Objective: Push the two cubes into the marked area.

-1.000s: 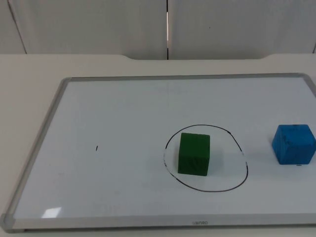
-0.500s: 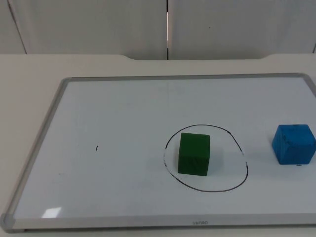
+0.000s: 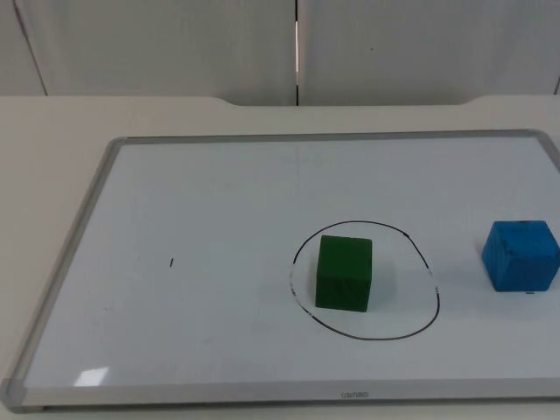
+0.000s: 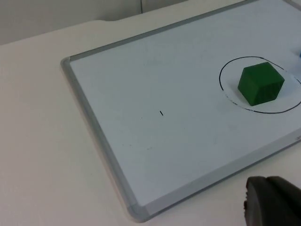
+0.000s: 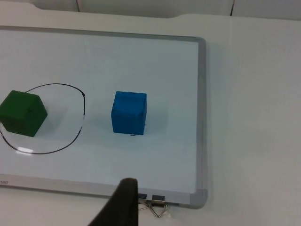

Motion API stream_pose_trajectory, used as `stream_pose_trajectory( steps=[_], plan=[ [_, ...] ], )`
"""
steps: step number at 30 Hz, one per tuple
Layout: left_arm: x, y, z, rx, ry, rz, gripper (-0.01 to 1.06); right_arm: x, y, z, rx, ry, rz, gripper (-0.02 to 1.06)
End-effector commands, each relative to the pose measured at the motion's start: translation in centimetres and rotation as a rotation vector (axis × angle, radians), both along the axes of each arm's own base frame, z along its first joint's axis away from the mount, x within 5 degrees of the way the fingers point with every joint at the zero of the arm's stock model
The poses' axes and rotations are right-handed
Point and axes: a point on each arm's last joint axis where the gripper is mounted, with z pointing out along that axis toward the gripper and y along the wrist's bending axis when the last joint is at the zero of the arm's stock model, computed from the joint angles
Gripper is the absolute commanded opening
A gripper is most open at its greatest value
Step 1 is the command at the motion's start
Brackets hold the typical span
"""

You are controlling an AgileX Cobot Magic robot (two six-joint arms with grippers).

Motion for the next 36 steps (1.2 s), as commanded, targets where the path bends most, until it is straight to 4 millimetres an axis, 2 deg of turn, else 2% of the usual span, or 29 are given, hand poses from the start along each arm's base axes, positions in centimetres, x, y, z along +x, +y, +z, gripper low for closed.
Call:
stream_pose_trajectory(
  steps=[1, 8, 13, 19, 20, 24, 25, 30, 31, 36],
  plan=[
    [0.0, 0.1, -0.2, 0.002, 0.005, 0.008, 0.00, 0.0, 0.0, 0.0, 0.000, -0.006, -0.002, 1.05],
    [0.0, 0.1, -0.2, 0.002, 0.005, 0.008, 0.00, 0.0, 0.0, 0.0, -0.001, -0.010, -0.003, 1.03],
    [0.0, 0.1, -0.2, 0.002, 0.005, 0.008, 0.00, 1.5, 0.0, 0.5, -0.008, 0.063, -0.019, 0.99],
    [0.0, 0.1, -0.2, 0.002, 0.005, 0.008, 0.00, 5.3, -0.3, 3.1, -0.004, 0.126, -0.076, 0.93],
    [0.0, 0.1, -0.2, 0.002, 0.005, 0.008, 0.00, 5.3, -0.3, 3.1, -0.004, 0.126, -0.076, 0.93],
    [0.0, 0.1, -0.2, 0.002, 0.005, 0.008, 0.00, 9.0, -0.6, 4.0, -0.019, 0.198, -0.133, 0.85],
    [0.0, 0.1, -0.2, 0.002, 0.005, 0.008, 0.00, 9.0, -0.6, 4.0, -0.019, 0.198, -0.133, 0.85],
    [0.0, 0.1, -0.2, 0.002, 0.005, 0.008, 0.00, 14.3, -0.3, 5.0, -0.013, 0.255, -0.137, 0.57],
    [0.0, 0.1, -0.2, 0.002, 0.005, 0.008, 0.00, 14.3, -0.3, 5.0, -0.013, 0.255, -0.137, 0.57],
    [0.0, 0.1, -0.2, 0.002, 0.005, 0.008, 0.00, 19.3, -0.1, 4.8, -0.018, 0.323, -0.132, 0.28]
  ],
)
